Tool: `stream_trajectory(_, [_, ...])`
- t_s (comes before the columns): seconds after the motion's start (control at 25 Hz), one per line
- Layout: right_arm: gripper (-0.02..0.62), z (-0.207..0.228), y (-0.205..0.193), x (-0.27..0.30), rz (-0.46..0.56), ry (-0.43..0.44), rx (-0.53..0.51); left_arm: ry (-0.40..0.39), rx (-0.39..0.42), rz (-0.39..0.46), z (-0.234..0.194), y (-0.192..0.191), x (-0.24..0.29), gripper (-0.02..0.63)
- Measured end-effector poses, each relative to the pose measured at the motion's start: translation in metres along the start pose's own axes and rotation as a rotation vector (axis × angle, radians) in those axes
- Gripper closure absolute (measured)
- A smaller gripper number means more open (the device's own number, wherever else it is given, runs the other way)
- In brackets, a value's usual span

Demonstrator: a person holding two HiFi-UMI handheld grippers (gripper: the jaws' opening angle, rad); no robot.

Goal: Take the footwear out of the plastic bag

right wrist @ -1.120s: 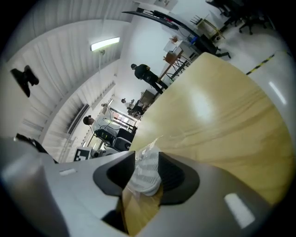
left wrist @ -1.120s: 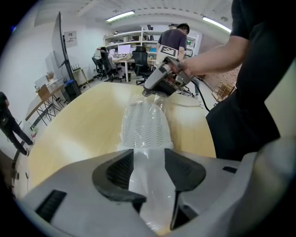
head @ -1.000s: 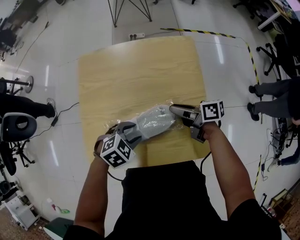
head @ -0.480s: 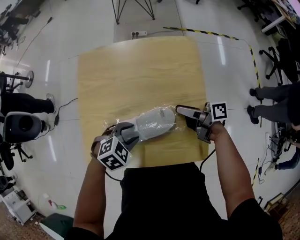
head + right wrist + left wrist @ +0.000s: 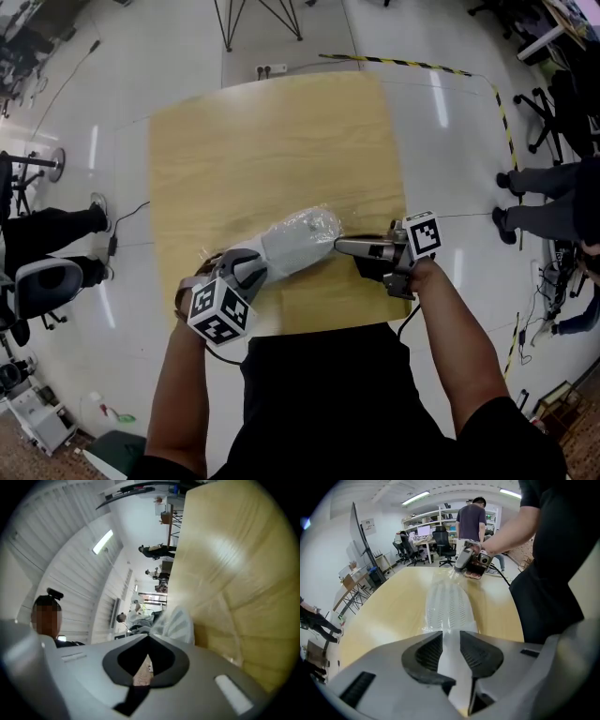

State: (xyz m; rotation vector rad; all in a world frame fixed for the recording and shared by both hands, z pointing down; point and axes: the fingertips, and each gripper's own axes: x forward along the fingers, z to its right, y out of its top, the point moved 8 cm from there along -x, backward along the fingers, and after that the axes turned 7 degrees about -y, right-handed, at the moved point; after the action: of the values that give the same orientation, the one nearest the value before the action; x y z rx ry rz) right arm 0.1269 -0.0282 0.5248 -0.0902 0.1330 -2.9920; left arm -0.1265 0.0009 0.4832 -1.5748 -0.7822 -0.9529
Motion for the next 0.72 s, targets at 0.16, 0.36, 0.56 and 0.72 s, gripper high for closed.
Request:
stream_trajectory(0.16, [0.592, -0.001, -0.008, -0.012, -0.007, 0.023, 0.008, 0.016, -0.011, 0.005, 0.0, -0.001, -0.002, 0.516])
stream_trajectory(0.36, [0.391, -0.006, -0.006, -0.043, 0.021, -0.165, -0.096, 0.033, -0.013, 0.002, 0.003, -0.003, -0.005, 0.52])
stream_trajectory(0.56, [0.365, -0.012, -0.022, -0.02, -0.172, -0.323, -0.344, 0.05, -0.013, 0.0, 0.0, -0.005, -0.006, 0.52])
stream_trajectory(0.72, [0.592, -0.019, -0.033, -0.006, -0.258, -0.363, -0.498, 0.058, 0.004, -0.02, -0.003, -0.006, -0.008, 0.522])
